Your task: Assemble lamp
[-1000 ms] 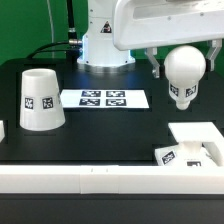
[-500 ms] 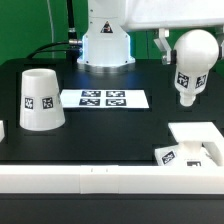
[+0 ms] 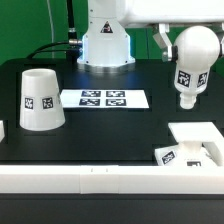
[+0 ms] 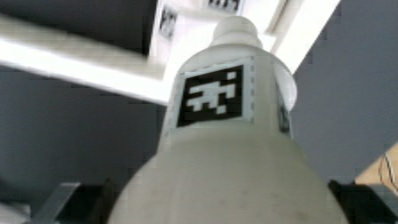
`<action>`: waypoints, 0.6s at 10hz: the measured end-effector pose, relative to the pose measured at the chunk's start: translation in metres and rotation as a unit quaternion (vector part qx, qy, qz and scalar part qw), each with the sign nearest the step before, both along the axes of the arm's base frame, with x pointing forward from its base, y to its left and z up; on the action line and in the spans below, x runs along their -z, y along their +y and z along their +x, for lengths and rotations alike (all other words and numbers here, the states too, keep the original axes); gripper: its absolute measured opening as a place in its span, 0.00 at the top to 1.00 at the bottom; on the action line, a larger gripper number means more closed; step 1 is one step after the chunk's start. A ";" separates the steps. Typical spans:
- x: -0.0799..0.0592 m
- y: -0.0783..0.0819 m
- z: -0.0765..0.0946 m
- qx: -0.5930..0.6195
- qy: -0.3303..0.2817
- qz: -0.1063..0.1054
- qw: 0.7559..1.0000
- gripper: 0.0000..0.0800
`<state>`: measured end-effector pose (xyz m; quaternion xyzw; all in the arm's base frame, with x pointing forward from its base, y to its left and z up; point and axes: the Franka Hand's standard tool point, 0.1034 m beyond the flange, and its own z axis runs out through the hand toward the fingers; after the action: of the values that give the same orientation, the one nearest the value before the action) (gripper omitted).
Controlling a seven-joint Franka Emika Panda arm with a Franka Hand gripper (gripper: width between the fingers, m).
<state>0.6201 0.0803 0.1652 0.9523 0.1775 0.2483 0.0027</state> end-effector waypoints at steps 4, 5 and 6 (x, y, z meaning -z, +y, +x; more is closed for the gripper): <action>0.004 -0.002 0.002 -0.004 -0.029 0.001 1.000 0.28; 0.005 -0.002 0.002 -0.005 -0.029 0.000 1.000 0.28; 0.008 -0.001 0.004 -0.011 -0.028 -0.003 1.000 0.28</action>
Offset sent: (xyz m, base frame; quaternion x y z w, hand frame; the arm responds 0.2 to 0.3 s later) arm 0.0000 0.0000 0.0000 0.0000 0.0000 0.0000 1.0000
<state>0.6237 0.0790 0.1574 0.9429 0.1883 0.2746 0.0078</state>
